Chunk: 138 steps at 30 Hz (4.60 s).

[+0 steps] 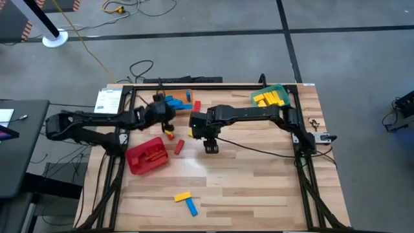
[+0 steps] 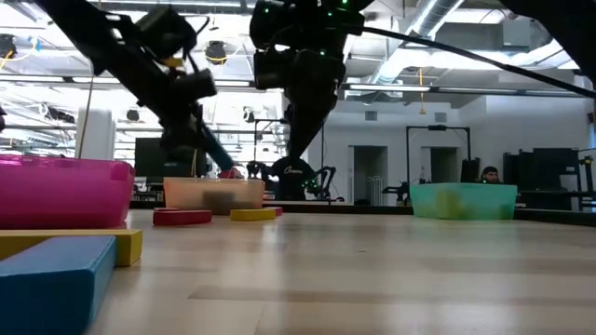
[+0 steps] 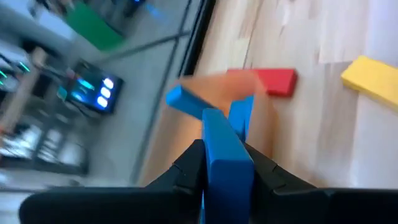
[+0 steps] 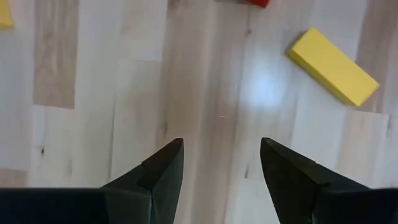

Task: Sort blocks
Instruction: Put the blue block into the orange bin, then put the red block into the red bin

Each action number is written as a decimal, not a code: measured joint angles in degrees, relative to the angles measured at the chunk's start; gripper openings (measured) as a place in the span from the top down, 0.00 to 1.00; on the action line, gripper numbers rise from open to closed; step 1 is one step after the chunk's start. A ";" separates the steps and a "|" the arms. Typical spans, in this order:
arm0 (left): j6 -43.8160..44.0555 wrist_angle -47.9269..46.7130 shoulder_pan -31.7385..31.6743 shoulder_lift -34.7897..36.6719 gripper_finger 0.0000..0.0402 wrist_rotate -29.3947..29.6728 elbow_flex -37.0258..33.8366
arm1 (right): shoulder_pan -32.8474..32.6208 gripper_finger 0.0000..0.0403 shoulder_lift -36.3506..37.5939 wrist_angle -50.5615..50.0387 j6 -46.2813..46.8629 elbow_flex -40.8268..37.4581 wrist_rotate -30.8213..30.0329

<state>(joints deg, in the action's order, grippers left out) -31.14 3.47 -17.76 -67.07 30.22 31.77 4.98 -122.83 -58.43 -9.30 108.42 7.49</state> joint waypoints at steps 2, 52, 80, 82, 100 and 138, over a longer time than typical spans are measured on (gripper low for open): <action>2.40 -1.90 -4.61 0.00 0.85 -5.36 0.27 | -0.54 0.44 0.00 0.07 0.00 0.00 0.00; 35.04 -32.59 15.56 15.27 0.48 -33.50 6.64 | -0.24 0.44 -0.28 26.66 -15.48 -9.66 1.45; 51.20 -27.09 47.17 1.09 0.48 -17.16 6.40 | 4.64 0.44 -4.77 31.92 -18.18 -9.68 3.44; 51.21 -26.45 47.76 0.16 0.48 -17.18 6.40 | 3.95 0.44 -5.42 35.22 -18.70 -9.59 4.25; 54.01 -24.42 48.89 -0.52 0.48 -16.76 6.38 | 1.44 0.44 -8.60 47.44 -19.17 -9.71 8.67; 56.25 -22.43 52.68 -0.54 0.48 -16.41 6.40 | -0.87 0.67 -12.98 43.53 -11.45 -9.39 8.24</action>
<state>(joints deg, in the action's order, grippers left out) 25.12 -18.96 34.92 -67.61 13.80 38.17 4.11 -135.80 -14.90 -20.75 99.03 15.73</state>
